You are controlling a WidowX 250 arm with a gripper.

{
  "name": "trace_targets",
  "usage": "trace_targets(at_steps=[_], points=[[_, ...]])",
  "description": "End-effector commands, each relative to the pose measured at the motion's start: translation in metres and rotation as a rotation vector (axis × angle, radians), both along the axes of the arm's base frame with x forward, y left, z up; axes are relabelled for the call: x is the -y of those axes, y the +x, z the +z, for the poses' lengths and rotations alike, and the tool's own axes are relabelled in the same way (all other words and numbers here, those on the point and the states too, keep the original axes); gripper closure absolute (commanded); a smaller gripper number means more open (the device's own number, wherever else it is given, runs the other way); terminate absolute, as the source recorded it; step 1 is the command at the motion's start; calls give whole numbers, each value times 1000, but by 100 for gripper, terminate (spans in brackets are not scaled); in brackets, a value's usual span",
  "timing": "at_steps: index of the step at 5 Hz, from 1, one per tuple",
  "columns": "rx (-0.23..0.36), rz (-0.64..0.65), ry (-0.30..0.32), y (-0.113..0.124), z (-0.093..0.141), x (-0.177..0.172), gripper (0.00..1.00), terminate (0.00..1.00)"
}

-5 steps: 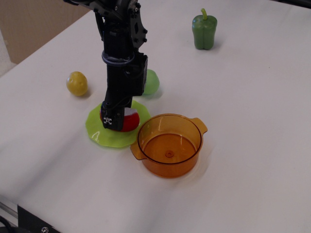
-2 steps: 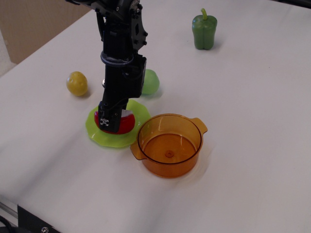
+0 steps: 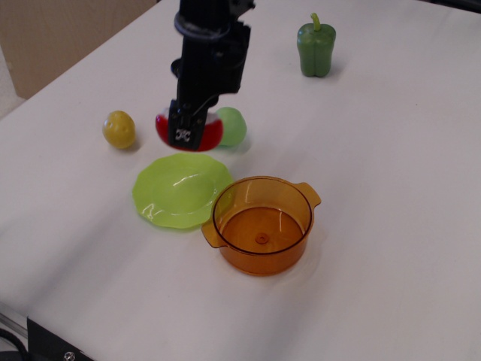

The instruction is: Take sushi off plate

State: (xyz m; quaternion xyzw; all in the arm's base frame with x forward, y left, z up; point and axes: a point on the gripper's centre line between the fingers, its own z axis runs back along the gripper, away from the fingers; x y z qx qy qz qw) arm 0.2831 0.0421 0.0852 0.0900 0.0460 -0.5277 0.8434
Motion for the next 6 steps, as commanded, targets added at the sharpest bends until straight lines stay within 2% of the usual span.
trace_targets(at_steps=[1,3,4,5,6], points=[[97,-167,-132,57,19,47,100,0],[50,-231,-181,101,-13,73,100,0],[14,-262,-176,108,-27,83,100,0],[12,-289,-201,114,-38,89,100,0],[2,-317,-199,112,-39,93,100,0]])
